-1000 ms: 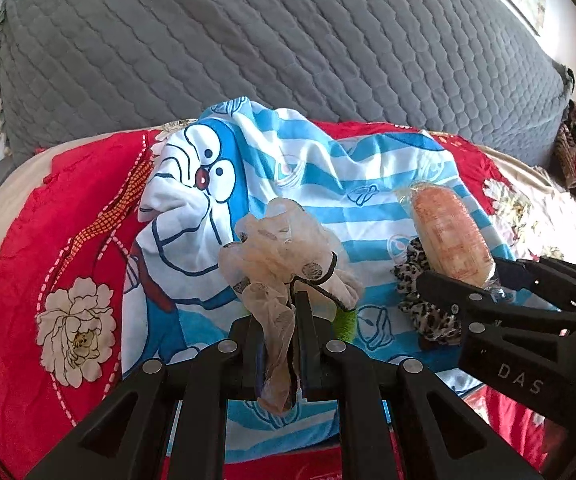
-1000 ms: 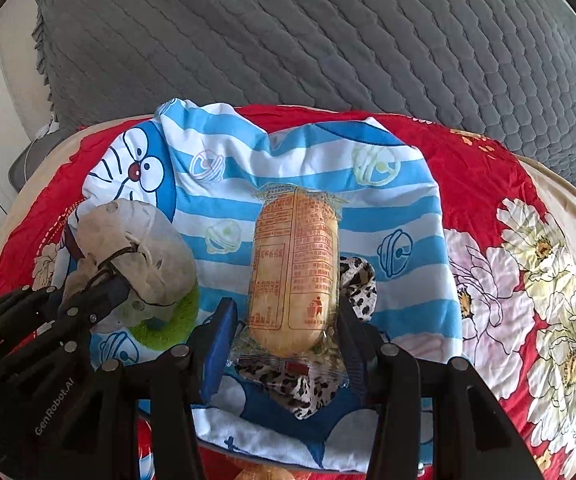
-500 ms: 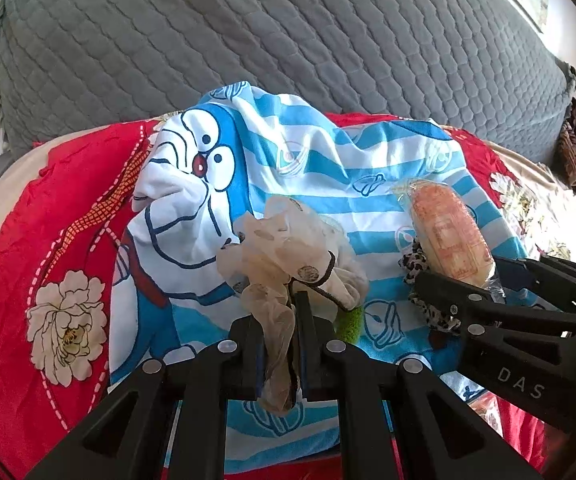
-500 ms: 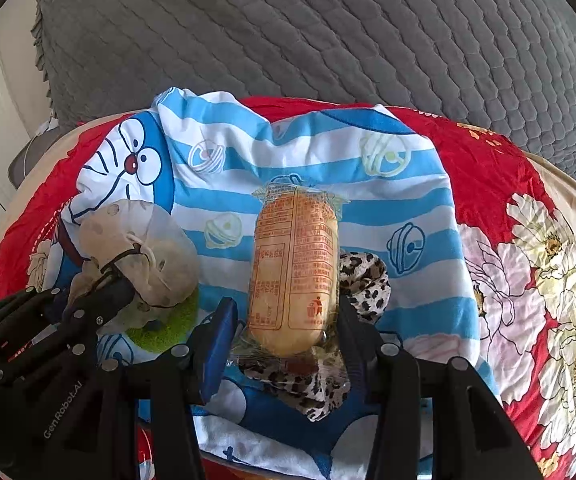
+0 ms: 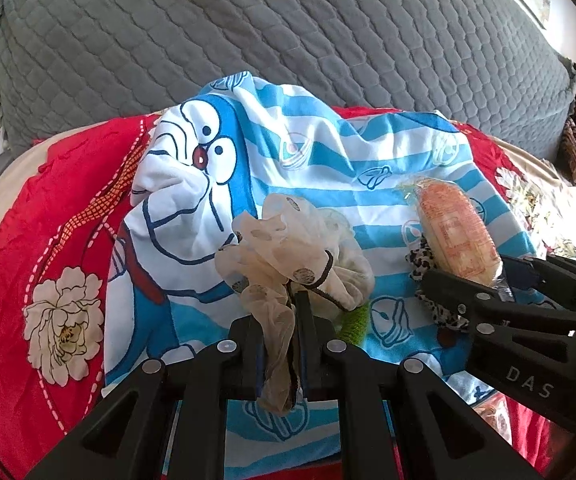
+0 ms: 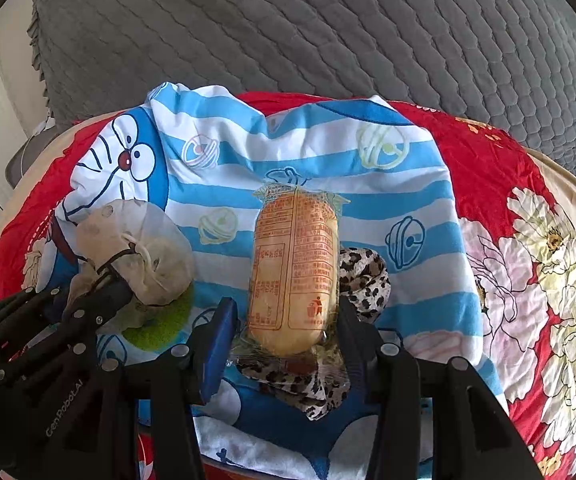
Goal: Organize objects
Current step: 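Carry the scrunchie over the shirt while the right tool carries the bread packet beside the leopard scrunchie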
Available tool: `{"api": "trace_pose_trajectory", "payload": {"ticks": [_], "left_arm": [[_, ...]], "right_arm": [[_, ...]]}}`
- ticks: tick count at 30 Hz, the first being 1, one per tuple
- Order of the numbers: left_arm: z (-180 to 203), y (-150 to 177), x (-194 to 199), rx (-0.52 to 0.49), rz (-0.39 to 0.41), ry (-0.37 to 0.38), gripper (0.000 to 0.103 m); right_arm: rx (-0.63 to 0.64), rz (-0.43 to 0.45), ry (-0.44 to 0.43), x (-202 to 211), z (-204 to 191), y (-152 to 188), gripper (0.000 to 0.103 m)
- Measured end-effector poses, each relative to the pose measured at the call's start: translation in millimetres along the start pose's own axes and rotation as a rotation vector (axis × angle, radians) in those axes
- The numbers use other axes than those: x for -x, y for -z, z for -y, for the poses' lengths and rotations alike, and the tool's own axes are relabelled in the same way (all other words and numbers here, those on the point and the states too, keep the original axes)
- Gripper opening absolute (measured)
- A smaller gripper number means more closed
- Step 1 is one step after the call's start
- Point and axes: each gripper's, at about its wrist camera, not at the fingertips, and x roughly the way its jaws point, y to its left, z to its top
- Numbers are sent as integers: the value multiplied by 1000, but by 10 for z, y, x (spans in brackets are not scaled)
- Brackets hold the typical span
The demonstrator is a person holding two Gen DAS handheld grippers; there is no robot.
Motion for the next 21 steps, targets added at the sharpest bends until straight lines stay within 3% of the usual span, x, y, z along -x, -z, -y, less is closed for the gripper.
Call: {"api": "trace_pose_trajectory", "payload": {"ticks": [11,21], "left_arm": [[30,3,-55,-7,-8,-11,14],[9,9,-57,0,-10,-20,25]], "right_arm": [[-12,-12,-4,-29,-12,-10,50],[-18,-9,-4,-39,-14,-6,51]]}}
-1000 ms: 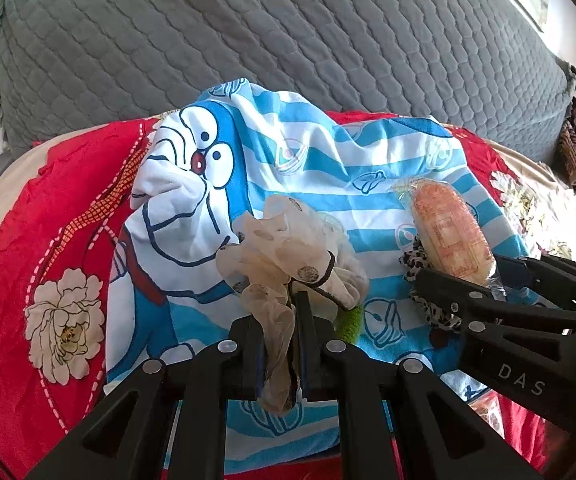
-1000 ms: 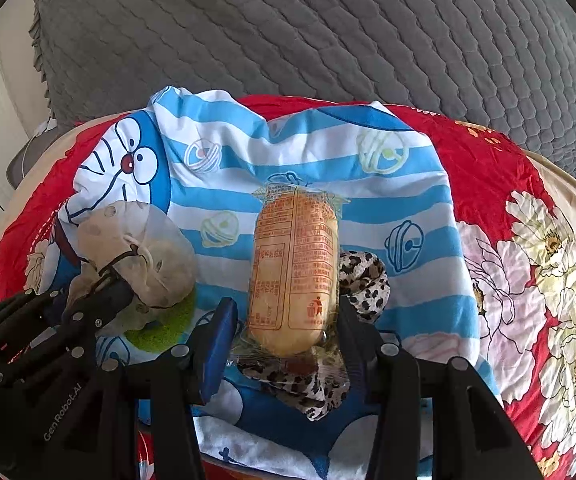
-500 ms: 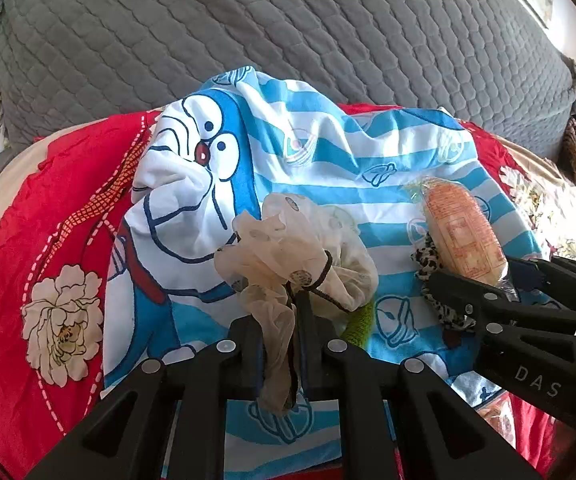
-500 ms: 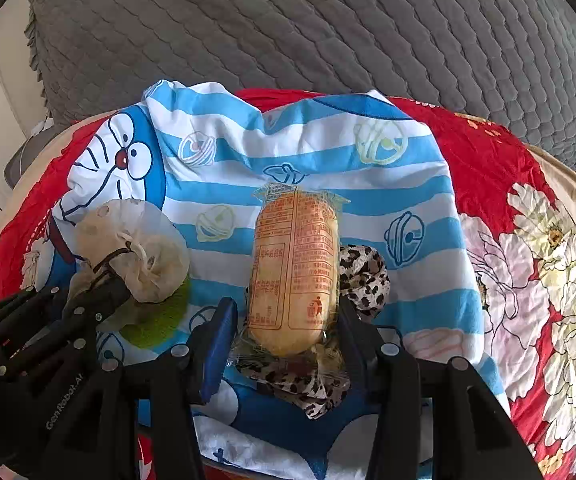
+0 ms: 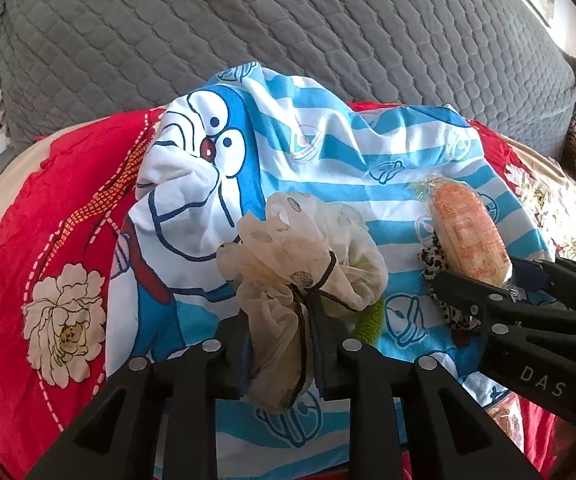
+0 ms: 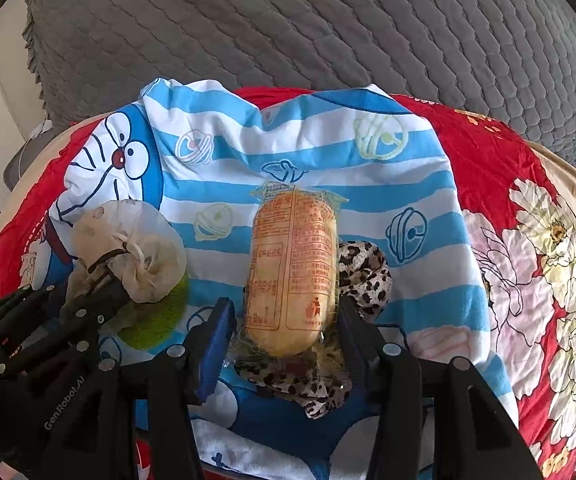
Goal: Organize objects
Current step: 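Carry the scrunchie over the shirt while the right tool carries the bread packet beside the leopard scrunchie, then open the left gripper onto the shirt while the right gripper releases the bread packet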
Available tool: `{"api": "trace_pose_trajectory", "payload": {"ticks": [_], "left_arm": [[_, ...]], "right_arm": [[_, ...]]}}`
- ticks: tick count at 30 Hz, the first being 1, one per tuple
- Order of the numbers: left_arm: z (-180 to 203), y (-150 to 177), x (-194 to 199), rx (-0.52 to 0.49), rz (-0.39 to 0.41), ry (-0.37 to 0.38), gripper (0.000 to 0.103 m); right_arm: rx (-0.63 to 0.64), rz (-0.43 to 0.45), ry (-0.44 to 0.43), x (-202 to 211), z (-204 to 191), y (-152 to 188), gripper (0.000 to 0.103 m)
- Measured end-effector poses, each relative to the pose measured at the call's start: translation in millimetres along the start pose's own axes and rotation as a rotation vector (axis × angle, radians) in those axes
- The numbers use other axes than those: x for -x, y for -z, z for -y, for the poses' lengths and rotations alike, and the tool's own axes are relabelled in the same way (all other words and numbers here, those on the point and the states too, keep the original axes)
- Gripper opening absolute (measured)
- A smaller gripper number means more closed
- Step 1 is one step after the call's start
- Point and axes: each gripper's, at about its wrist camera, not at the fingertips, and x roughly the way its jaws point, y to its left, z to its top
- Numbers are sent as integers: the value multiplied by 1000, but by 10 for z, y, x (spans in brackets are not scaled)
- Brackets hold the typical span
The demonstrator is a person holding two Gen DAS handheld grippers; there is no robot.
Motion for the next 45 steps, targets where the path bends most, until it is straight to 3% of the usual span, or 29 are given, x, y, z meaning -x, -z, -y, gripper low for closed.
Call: {"api": "trace_pose_trajectory", "payload": {"ticks": [5,7,15,32,45], "left_arm": [[-4,26,31,-3,5,-7,30],[-3,37,38,-8,5,-11,34],[-31,29,92,-7,15,-19,53],[-111,78,172,8,18,-15,71],[-154,107,294,15,25,-8,78]], "right_arm": [[2,2,-3,10,14,6,53],[13,4,8,24,9,10,58],[4,11,15,69,27,15,63],[0,22,31,141,58,40,74],[14,32,37,271,31,66,75]]}}
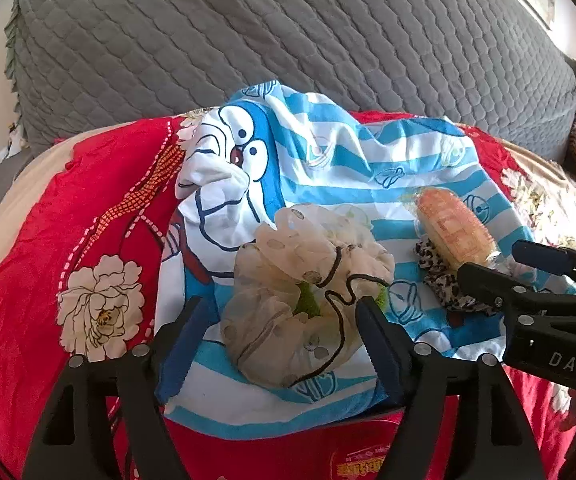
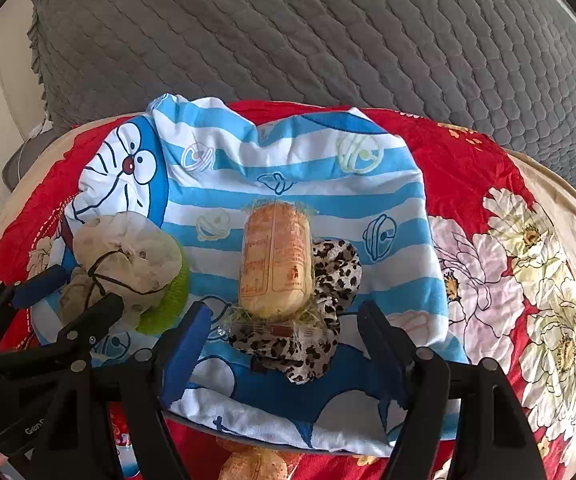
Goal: Organize objects
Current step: 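Open the left gripper onto the shirt while the right gripper releases the bread packet, then pull both open tools back from the tray toward the egg toy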
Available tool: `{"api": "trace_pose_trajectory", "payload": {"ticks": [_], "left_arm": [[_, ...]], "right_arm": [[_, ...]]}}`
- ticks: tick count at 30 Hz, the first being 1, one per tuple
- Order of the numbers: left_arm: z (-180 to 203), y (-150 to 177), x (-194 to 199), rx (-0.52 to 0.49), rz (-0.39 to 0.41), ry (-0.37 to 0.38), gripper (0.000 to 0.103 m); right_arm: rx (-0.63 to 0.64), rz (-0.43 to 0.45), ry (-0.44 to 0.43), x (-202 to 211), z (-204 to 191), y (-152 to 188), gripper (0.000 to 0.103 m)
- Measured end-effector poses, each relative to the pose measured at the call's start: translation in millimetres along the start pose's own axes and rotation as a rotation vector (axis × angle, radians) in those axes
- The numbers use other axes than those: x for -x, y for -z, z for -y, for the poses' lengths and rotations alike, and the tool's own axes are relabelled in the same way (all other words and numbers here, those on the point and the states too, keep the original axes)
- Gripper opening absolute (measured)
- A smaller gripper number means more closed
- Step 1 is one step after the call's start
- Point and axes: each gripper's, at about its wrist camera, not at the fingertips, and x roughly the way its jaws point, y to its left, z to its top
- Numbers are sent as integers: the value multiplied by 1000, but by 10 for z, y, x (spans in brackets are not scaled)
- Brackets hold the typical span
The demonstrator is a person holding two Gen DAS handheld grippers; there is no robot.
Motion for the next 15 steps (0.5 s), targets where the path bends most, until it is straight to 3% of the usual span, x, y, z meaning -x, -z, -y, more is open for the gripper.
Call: {"api": "trace_pose_trajectory", "payload": {"ticks": [15], "left_arm": [[-9,41,83,-3,-5,5,82]], "right_arm": [[13,4,-4,106,-20,14,76]]}}
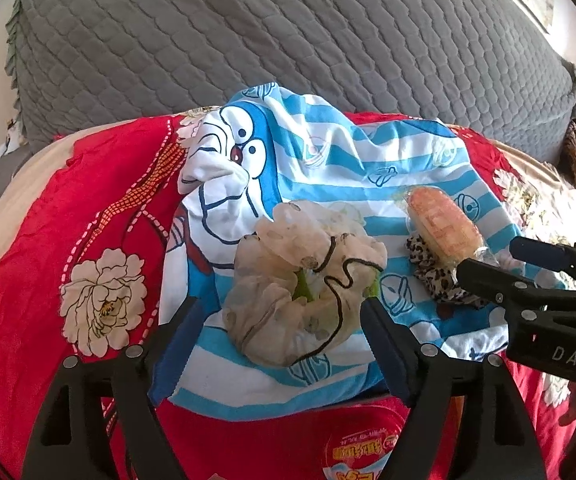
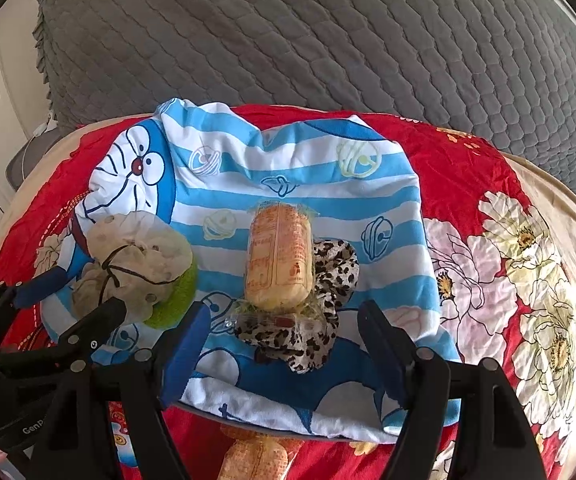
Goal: Organize objects
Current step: 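Pull both open tools back from the tray toward the egg toy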
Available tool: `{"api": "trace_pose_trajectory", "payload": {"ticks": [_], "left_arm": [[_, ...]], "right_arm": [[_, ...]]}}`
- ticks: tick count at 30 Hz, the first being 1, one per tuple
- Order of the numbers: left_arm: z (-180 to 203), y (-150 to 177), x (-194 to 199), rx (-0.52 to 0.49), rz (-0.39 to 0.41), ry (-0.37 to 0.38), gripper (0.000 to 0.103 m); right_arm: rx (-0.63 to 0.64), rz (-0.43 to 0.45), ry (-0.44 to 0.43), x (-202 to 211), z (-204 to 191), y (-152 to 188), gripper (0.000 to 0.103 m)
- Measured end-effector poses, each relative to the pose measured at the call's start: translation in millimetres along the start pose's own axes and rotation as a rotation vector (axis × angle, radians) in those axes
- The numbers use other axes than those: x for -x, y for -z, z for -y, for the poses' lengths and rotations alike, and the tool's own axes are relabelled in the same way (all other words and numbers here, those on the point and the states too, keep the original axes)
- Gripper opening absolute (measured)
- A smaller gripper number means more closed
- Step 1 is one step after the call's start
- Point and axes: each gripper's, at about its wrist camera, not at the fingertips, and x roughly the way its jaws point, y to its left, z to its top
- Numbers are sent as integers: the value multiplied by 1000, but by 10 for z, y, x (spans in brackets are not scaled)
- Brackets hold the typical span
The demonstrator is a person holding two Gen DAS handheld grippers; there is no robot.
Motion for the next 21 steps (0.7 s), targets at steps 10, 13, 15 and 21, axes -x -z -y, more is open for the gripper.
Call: {"api": "trace_pose_trajectory", "payload": {"ticks": [10,13,15,21], "left_arm": [[-6,-2,119,1,4,0,82],[-7,2,178,1,8,0,82],[1,4,216,-2,10,0,82],[-1,11,345,-2,22,-2,85]], "right_arm": [[-8,1,-3,111,19,34,76],[-9,-3,-5,149,12,48,77],[-6,-4,-5,177,2,58,79],[-4,-3,1,284,-23,95,87]]}}
